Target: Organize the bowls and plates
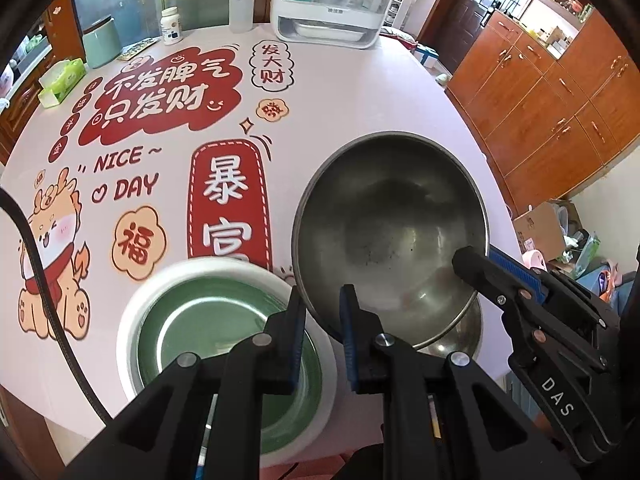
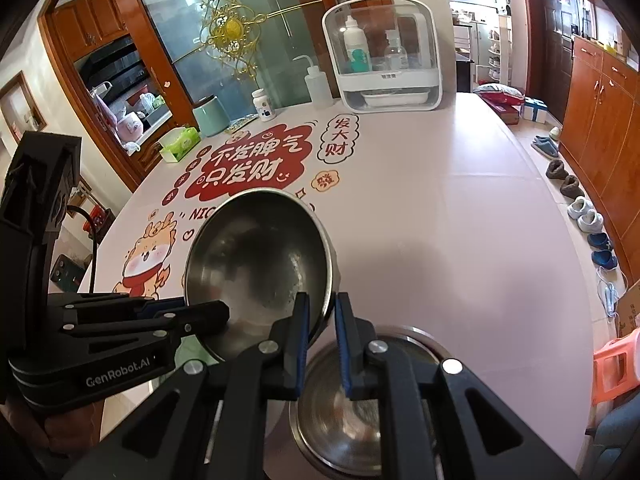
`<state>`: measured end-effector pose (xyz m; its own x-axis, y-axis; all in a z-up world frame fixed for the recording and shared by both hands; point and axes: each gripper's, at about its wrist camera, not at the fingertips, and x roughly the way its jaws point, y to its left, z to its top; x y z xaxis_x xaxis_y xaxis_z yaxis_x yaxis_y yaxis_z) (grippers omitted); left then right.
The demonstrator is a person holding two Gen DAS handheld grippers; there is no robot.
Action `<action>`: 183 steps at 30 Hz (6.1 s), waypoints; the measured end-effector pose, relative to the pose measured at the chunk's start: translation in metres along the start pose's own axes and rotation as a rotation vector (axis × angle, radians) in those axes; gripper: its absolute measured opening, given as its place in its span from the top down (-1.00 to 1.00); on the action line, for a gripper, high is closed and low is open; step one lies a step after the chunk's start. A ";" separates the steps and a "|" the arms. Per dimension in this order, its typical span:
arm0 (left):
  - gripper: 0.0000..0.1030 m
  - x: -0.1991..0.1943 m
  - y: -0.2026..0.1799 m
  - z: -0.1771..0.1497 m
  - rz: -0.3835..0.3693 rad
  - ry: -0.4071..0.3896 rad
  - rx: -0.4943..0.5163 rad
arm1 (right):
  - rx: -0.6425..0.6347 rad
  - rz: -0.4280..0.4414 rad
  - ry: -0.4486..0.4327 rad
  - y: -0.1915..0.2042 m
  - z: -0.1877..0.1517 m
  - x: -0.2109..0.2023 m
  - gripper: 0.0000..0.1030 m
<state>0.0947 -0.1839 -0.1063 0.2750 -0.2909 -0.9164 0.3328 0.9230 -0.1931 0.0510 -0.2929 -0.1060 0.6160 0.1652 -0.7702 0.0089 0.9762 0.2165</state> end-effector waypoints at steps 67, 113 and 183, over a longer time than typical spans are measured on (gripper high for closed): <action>0.55 0.035 -0.082 -0.042 -0.010 0.115 0.191 | 0.366 0.011 0.063 -0.084 -0.104 -0.042 0.55; 0.10 0.136 -0.073 -0.001 -0.117 0.392 0.239 | 0.840 0.196 0.304 -0.136 -0.111 0.043 0.11; 0.13 0.020 0.013 -0.070 -0.010 0.163 -0.102 | 0.307 0.346 0.407 -0.033 -0.071 0.033 0.29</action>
<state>0.0415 -0.1603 -0.1516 0.1195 -0.2636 -0.9572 0.2395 0.9433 -0.2298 0.0156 -0.3097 -0.1812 0.2742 0.5645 -0.7785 0.1263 0.7814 0.6111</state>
